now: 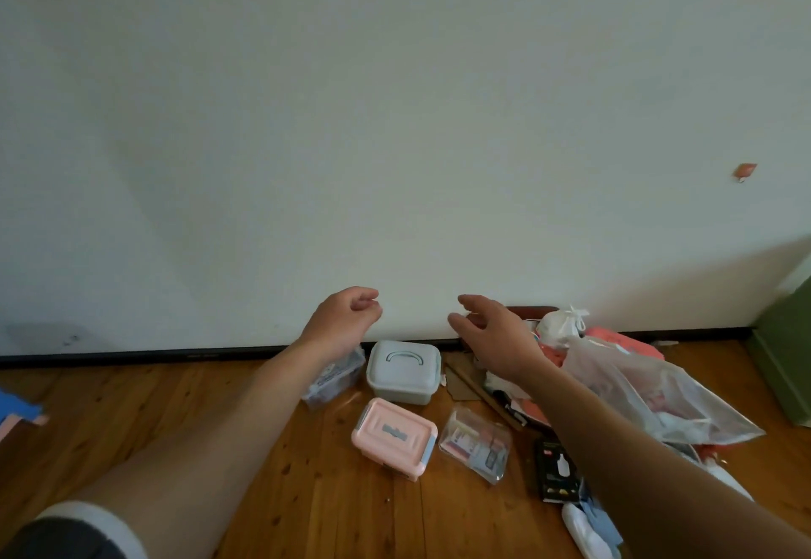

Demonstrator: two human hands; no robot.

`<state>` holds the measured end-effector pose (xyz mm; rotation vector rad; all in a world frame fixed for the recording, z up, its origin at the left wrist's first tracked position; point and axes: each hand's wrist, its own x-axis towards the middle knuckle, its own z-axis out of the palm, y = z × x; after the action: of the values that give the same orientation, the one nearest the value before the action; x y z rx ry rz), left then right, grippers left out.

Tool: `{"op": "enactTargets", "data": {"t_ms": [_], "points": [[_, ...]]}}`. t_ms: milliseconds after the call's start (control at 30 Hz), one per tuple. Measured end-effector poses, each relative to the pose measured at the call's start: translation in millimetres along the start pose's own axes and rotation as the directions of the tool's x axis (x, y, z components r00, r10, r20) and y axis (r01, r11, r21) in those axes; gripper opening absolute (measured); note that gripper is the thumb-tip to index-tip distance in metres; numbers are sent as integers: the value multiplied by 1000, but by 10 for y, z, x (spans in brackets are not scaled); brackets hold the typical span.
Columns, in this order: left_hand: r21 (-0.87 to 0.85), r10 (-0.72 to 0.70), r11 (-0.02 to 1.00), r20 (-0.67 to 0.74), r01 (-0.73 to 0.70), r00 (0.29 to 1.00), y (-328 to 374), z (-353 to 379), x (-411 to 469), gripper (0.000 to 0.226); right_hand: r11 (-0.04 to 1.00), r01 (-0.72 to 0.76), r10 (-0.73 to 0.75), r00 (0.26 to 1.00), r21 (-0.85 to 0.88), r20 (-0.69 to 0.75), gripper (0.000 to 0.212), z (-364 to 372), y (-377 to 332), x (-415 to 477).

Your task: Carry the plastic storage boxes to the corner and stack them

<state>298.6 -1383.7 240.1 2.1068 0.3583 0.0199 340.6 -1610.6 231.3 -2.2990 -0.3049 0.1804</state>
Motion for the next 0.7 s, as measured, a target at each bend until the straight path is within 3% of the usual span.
{"op": "enactTargets", "data": {"t_ms": [700], "points": [[-22, -93, 995, -29, 93, 995, -40, -19, 2031, 35, 1000, 27, -27, 993, 7, 118, 50, 209, 144, 2215]]}}
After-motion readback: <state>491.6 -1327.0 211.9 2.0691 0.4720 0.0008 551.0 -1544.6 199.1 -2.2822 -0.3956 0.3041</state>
